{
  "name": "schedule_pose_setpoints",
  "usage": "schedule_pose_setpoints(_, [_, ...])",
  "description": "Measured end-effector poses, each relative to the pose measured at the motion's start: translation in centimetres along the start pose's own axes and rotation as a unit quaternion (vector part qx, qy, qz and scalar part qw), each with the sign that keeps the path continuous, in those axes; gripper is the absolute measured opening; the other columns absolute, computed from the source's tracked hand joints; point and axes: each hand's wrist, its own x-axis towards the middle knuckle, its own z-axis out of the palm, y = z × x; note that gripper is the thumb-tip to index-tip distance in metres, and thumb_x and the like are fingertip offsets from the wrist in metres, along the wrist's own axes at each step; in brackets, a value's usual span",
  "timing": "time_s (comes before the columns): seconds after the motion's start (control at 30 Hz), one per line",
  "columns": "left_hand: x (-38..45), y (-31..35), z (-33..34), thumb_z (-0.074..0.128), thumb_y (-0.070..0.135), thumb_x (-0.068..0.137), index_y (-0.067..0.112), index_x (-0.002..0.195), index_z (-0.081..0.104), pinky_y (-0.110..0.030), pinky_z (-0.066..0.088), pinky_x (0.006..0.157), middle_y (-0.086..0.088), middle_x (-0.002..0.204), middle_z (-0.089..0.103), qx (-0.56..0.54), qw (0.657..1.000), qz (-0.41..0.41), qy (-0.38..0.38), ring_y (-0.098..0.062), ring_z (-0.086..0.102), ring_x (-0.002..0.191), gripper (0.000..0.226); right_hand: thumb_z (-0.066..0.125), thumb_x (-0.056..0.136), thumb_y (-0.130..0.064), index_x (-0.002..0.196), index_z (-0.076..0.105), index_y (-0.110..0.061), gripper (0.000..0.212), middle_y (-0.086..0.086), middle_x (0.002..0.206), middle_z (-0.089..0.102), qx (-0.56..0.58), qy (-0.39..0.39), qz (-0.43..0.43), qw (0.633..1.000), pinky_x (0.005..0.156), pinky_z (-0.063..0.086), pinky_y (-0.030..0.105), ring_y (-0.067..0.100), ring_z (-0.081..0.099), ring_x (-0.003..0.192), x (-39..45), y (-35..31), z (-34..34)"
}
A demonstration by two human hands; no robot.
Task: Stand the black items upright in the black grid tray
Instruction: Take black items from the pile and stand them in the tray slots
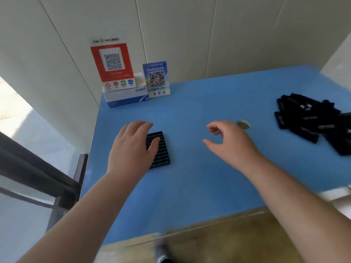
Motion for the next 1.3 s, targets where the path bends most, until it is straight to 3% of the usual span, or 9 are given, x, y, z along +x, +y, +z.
schedule_pose_setpoints(0.17, [-2.3,8.5,2.3,0.054,0.044,0.095,0.017,0.142,0.047,-0.038,0.036,0.11,0.0,0.142,0.05,0.032,0.993,0.067,-0.091,-0.024,0.043,0.132,0.055,0.073,0.086,-0.034,0.124,0.063,-0.021,0.041,-0.007,0.123,0.062,-0.101,0.011,0.034,0.994,0.1,0.047,0.033,0.014,0.058,0.116,-6.9,4.6,-6.7])
schedule_pose_setpoints(0.37, [-5.0,19.1,5.3,0.051,0.045,0.095,0.02,0.142,0.046,-0.036,0.037,0.107,0.004,0.143,0.047,0.01,0.984,0.125,-0.126,-0.021,0.043,0.133,0.053,0.069,0.088,-0.038,0.126,0.06,-0.024,0.042,-0.008,0.127,0.059,-0.165,0.044,0.086,0.982,0.1,0.049,0.039,0.016,0.055,0.12,-14.0,10.4,-14.5])
schedule_pose_setpoints(0.57, [-5.7,27.7,7.8,0.049,0.044,0.097,0.023,0.143,0.045,-0.031,0.034,0.109,0.007,0.147,0.044,-0.029,0.971,0.183,-0.151,-0.017,0.039,0.136,0.051,0.067,0.09,-0.04,0.13,0.058,-0.025,0.044,-0.01,0.129,0.056,-0.185,0.068,0.145,0.97,0.099,0.048,0.031,0.013,0.053,0.122,-17.8,15.2,-20.6])
schedule_pose_setpoints(0.77, [-3.6,34.2,11.3,0.051,0.042,0.097,0.023,0.141,0.047,-0.03,0.035,0.108,0.007,0.145,0.045,-0.061,0.96,0.221,-0.161,-0.017,0.04,0.134,0.049,0.066,0.092,-0.04,0.133,0.055,-0.026,0.045,-0.01,0.131,0.053,-0.199,0.078,0.185,0.959,0.098,0.042,0.027,0.013,0.047,0.126,-18.1,19.4,-24.0])
schedule_pose_setpoints(1.3, [4.7,46.4,21.2,0.054,0.035,0.097,0.018,0.138,0.051,-0.029,0.039,0.105,0.004,0.136,0.052,-0.103,0.934,0.256,-0.227,-0.019,0.047,0.126,0.045,0.065,0.093,-0.036,0.131,0.057,-0.024,0.04,-0.009,0.127,0.056,-0.18,0.049,0.215,0.959,0.096,0.048,0.028,0.012,0.054,0.119,-11.6,31.1,-30.1])
